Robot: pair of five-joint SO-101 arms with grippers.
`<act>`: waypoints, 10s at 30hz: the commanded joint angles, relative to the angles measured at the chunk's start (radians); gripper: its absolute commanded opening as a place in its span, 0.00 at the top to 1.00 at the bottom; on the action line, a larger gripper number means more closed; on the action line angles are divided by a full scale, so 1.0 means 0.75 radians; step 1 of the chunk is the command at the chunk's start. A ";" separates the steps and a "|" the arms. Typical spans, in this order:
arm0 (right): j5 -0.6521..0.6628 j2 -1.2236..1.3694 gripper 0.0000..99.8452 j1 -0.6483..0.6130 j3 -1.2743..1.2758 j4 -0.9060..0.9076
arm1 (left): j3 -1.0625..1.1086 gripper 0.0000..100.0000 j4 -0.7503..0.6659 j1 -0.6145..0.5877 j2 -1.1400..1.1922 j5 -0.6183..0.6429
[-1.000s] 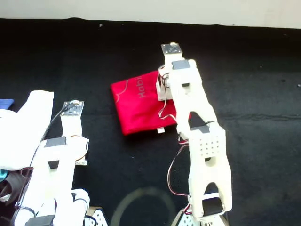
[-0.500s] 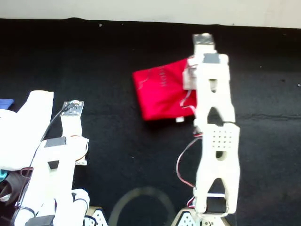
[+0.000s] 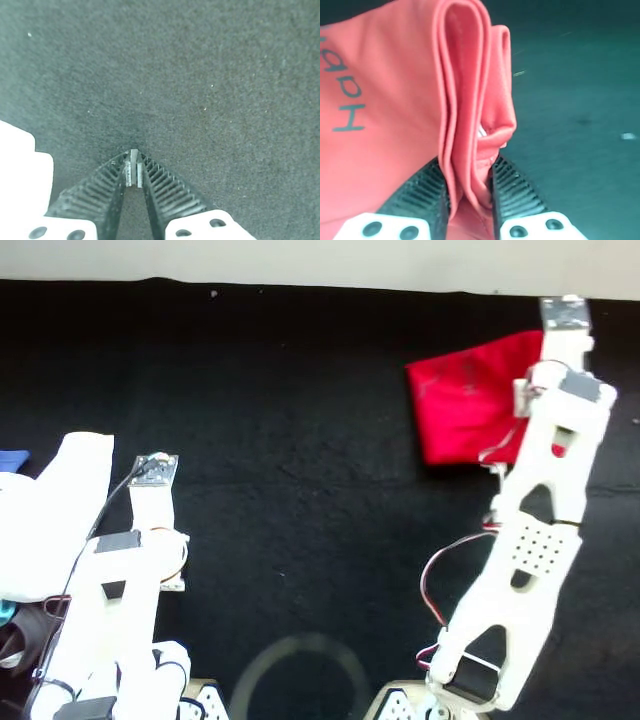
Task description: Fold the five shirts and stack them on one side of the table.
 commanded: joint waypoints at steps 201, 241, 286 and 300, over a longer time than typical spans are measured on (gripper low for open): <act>-0.352 -2.521 0.58 -1.435 2.877 0.021 | -1.202 0.99 0.716 -0.009 -0.005 -0.378; 0.020 -2.386 0.99 -0.545 2.746 -0.339 | -1.357 0.99 0.720 0.296 -0.015 -0.370; 0.164 -1.384 0.99 -0.819 1.337 -0.377 | -1.114 0.99 0.649 0.095 -0.015 -0.057; -0.352 -1.310 0.75 -0.909 1.190 -0.052 | -0.770 0.99 0.450 0.079 -0.015 -0.057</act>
